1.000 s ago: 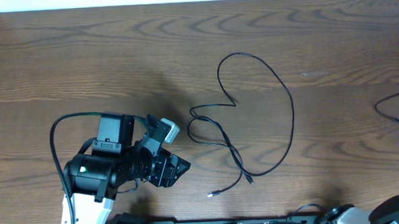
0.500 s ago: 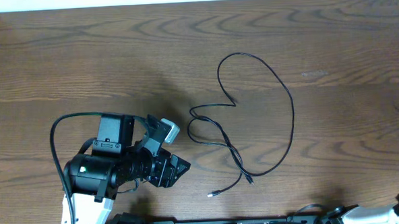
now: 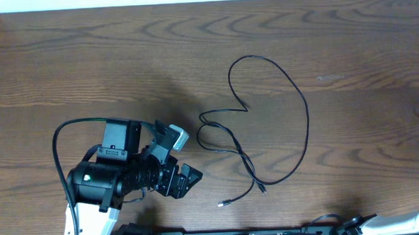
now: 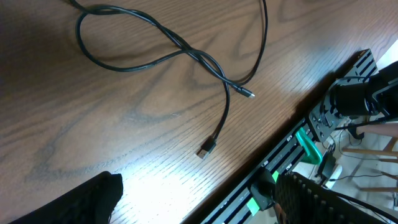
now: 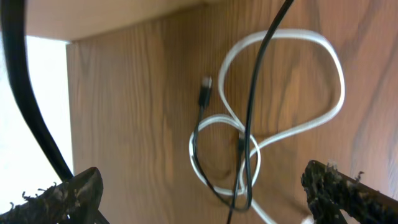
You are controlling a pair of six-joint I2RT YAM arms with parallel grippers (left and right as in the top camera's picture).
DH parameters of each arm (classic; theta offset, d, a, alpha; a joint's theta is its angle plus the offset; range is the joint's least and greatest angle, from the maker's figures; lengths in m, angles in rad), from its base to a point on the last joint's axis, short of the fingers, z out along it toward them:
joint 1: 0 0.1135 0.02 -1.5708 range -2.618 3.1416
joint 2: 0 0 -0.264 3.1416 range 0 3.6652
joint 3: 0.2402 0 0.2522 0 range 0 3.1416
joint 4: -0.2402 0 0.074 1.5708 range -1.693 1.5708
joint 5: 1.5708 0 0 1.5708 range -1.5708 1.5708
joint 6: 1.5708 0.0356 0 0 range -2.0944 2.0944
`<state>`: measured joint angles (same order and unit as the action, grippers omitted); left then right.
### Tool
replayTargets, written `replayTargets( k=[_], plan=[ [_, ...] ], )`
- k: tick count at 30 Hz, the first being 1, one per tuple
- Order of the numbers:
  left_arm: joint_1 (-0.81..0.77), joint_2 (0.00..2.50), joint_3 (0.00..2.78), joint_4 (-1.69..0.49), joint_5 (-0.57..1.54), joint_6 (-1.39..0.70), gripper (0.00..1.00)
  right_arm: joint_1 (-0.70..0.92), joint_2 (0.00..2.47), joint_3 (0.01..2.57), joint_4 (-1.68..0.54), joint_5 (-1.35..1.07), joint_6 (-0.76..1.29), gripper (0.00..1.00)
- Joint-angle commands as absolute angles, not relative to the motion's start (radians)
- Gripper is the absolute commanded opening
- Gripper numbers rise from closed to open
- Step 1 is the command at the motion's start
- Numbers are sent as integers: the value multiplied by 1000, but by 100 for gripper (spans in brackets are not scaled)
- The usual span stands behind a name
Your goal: Untangle cables
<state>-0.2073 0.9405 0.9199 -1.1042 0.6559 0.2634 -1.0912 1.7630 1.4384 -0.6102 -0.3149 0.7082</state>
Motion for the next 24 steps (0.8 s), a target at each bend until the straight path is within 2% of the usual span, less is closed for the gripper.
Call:
replayTargets(
  k=[1,5,8,11,14,21,24],
  plan=[
    [-204,940,922,-1111,670,272,84,-1061,1765,1445,-622,-447,769,99],
    [-204,940,922,-1111,670,272,84,-997,1765,1445,-539,-759,699,99],
    [-204,940,922,-1111,670,272,84,-926,1765,1445,-371,-1031,679,99],
    [-204,940,922,-1111,670,272,84,-847,1765,1445,-183,-1164,679,99],
    [-204,940,922,-1122,670,272,84,-773,1765,1445,-149,-1151,680,99],
    [-204,940,922,-1147,670,273,84,-718,1765,1445,-514,-819,686,99],
    [-204,940,922,-1147,670,273,84,-727,1765,1445,-585,-710,643,99]
  ],
)
